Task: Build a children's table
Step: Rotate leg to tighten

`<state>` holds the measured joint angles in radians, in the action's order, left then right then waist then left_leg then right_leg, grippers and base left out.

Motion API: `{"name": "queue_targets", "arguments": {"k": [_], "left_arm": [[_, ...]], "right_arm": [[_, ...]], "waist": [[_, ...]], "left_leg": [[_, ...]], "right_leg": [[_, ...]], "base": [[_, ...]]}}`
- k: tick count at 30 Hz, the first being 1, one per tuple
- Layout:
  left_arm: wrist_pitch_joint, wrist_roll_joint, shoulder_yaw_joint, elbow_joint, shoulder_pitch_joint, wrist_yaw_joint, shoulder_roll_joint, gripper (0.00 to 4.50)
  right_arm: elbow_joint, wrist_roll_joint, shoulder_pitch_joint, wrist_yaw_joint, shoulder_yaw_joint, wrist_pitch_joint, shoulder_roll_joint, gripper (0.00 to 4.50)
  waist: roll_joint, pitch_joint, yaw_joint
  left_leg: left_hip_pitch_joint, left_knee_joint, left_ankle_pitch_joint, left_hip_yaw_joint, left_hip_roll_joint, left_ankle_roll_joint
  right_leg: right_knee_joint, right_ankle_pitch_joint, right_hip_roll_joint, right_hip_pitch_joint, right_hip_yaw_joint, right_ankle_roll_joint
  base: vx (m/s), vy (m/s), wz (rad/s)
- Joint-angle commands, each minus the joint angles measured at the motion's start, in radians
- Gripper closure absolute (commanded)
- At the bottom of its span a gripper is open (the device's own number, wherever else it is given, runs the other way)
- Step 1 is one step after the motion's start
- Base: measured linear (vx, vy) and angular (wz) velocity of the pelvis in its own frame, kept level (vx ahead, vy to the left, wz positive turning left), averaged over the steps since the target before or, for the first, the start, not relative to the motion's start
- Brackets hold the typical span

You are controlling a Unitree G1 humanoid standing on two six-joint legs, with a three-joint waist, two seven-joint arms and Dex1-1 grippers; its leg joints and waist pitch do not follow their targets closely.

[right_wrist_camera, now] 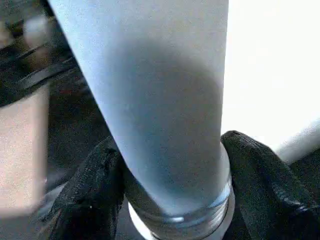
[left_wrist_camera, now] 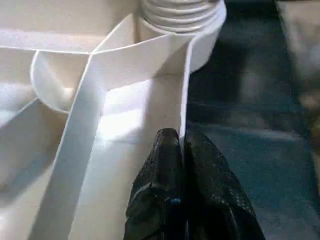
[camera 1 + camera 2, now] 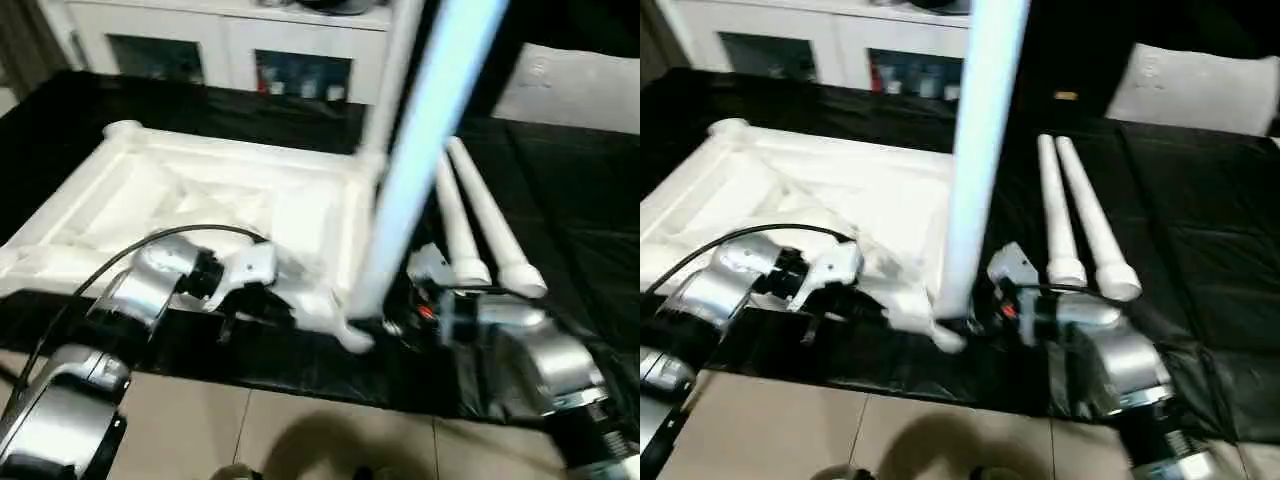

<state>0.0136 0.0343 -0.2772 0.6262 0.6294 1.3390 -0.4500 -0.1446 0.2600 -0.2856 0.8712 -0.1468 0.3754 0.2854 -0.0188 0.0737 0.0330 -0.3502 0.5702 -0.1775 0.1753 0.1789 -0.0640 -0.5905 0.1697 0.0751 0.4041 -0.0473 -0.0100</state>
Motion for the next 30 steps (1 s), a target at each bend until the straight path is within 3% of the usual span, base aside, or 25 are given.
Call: {"name": "queue_targets", "arguments": {"k": [1, 2, 4, 8, 9, 13, 15, 17, 18, 25, 27, 29, 30], "left_arm": [[0.105, -0.052, 0.049, -0.101, -0.020, -0.144, 0.072, 4.50], [0.159, -0.038, 0.067, -0.149, -0.044, -0.222, 0.100, 4.50], [0.213, -0.027, 0.077, -0.192, -0.064, -0.278, 0.126, 4.50], [0.318, -0.007, 0.100, -0.270, -0.086, -0.422, 0.214, 4.50], [0.349, 0.016, 0.093, -0.294, -0.083, -0.485, 0.256, 4.50], [0.393, 0.052, 0.062, -0.343, -0.090, -0.528, 0.269, 4.50], [0.397, 0.073, 0.046, -0.347, -0.091, -0.529, 0.253, 4.50], [0.391, 0.086, 0.039, -0.339, -0.089, -0.524, 0.236, 4.50], [0.379, 0.086, 0.044, -0.321, -0.085, -0.514, 0.222, 4.50], [0.316, 0.075, 0.055, -0.290, -0.082, -0.454, 0.161, 4.50], [0.226, 0.057, 0.045, -0.240, -0.070, -0.385, 0.119, 4.50], [0.201, 0.054, 0.040, -0.227, -0.067, -0.364, 0.107, 4.50], [0.138, 0.042, 0.028, -0.195, -0.057, -0.300, 0.085, 4.50]], "right_arm": [[-0.036, -0.013, 0.005, -0.113, -0.032, 0.035, -0.078, 1.80], [-0.059, -0.016, 0.000, -0.199, -0.009, 0.051, -0.138, 1.80], [-0.087, -0.026, -0.013, -0.277, 0.010, 0.058, -0.189, 1.80], [-0.166, -0.038, -0.068, -0.459, 0.064, 0.068, -0.302, 1.80], [-0.211, -0.054, -0.107, -0.524, 0.071, 0.070, -0.342, 1.80], [-0.240, -0.091, -0.129, -0.570, 0.072, 0.047, -0.371, 1.80], [-0.244, -0.087, -0.128, -0.578, 0.090, 0.034, -0.380, 1.13], [-0.245, -0.085, -0.126, -0.581, 0.103, 0.025, -0.379, 1.11], [-0.238, -0.079, -0.121, -0.575, 0.111, 0.013, -0.371, 0.85], [-0.179, -0.067, -0.100, -0.484, 0.114, -0.028, -0.301, 0.29], [-0.118, -0.055, -0.075, -0.373, 0.110, -0.050, -0.222, 0.09], [-0.101, -0.051, -0.069, -0.335, 0.107, -0.058, -0.196, 0.09], [-0.066, -0.035, -0.056, -0.243, 0.104, -0.067, -0.126, 0.09]], "waist": [[-0.002, -0.048, -0.004], [0.004, -0.046, -0.011], [-0.003, -0.047, -0.018], [0.000, -0.047, -0.032], [0.003, -0.049, -0.035], [0.004, -0.053, -0.036], [0.006, -0.057, -0.036], [0.009, -0.060, -0.035], [0.010, -0.059, -0.036], [0.011, -0.061, -0.036], [0.007, -0.063, -0.034], [0.006, -0.067, -0.034], [0.004, -0.070, -0.032]], "left_leg": [[0.001, -0.075, -0.341, -0.019, 0.043, -0.020], [0.000, -0.075, -0.350, -0.021, 0.042, -0.020], [0.002, -0.073, -0.353, -0.020, 0.041, -0.016], [0.002, -0.072, -0.345, -0.019, 0.037, -0.001], [0.002, -0.072, -0.339, -0.020, 0.040, -0.004], [-0.003, -0.073, -0.317, -0.017, 0.038, 0.006], [-0.006, -0.073, -0.291, -0.016, 0.038, 0.014], [-0.005, -0.071, -0.266, -0.013, 0.038, 0.022], [-0.007, -0.071, -0.252, -0.012, 0.037, 0.027], [-0.007, -0.072, -0.272, -0.013, 0.038, 0.023], [-0.009, -0.069, -0.253, -0.013, 0.037, 0.038], [-0.009, -0.066, -0.227, -0.011, 0.040, 0.044], [-0.011, -0.063, -0.200, -0.010, 0.037, 0.057]], "right_leg": [[0.088, 0.484, 0.065, -0.038, 0.038, -0.164], [0.090, 0.515, 0.065, -0.034, 0.037, -0.156], [0.096, 0.540, 0.065, -0.031, 0.037, -0.144], [0.099, 0.528, 0.059, -0.024, 0.039, -0.136], [0.096, 0.507, 0.060, -0.024, 0.041, -0.139], [0.091, 0.421, 0.054, -0.030, 0.042, -0.146], [0.086, 0.359, 0.055, -0.034, 0.043, -0.159], [0.080, 0.293, 0.053, -0.037, 0.044, -0.176], [0.079, 0.266, 0.053, -0.040, 0.043, -0.188], [0.083, 0.300, 0.053, -0.044, 0.042, -0.181], [0.081, 0.276, 0.053, -0.047, 0.042, -0.182], [0.074, 0.224, 0.054, -0.048, 0.044, -0.196], [0.070, 0.183, 0.054, -0.051, 0.042, -0.208]], "base": [[0.000, 0.000, 0.00], [0.000, 0.000, 0.00], [0.000, 0.000, 0.00], [0.000, 0.000, 0.00], [0.000, 0.000, 0.00], [0.000, 0.000, 0.00], [0.000, 0.000, 0.00], [0.000, 0.000, 0.00], [0.000, 0.000, 0.00], [0.000, 0.000, 0.00], [0.000, 0.000, 0.00], [0.000, 0.000, 0.00], [0.000, 0.000, 0.00]]}}
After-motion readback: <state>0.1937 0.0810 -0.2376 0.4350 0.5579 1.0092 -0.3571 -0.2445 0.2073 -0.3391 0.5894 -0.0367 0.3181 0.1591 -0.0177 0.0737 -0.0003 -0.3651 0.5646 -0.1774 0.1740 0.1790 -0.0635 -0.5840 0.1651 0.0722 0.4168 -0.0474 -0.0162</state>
